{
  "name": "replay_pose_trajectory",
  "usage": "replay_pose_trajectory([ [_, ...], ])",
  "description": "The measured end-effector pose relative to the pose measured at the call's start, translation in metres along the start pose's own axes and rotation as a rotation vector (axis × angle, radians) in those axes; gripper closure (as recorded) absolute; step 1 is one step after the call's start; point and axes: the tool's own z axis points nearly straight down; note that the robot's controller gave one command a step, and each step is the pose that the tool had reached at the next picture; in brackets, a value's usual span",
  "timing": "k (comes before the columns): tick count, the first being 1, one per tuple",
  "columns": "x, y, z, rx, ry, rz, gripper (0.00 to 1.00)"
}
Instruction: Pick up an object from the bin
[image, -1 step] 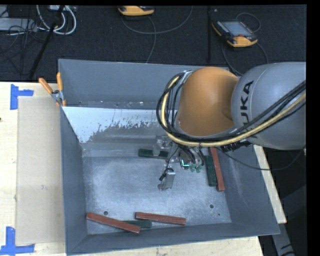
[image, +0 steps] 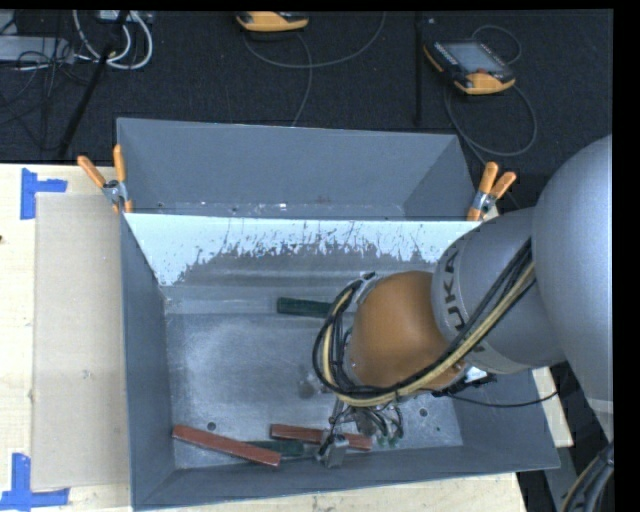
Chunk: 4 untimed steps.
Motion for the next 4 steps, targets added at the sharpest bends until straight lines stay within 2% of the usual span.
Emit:
replay_pose_trajectory([
  [1,0.003,-0.005,-0.032,0.001,0.005,0.021,0.0],
  [2,0.0,-0.006,-0.031,0.001,0.008,0.205,0.0],
  [3,0.002,-0.016,-0.002,0.0,0.002,0.29,0.0],
  [4,0.001,-0.016,-0.002,0.001,0.002,0.292,0.0],
])
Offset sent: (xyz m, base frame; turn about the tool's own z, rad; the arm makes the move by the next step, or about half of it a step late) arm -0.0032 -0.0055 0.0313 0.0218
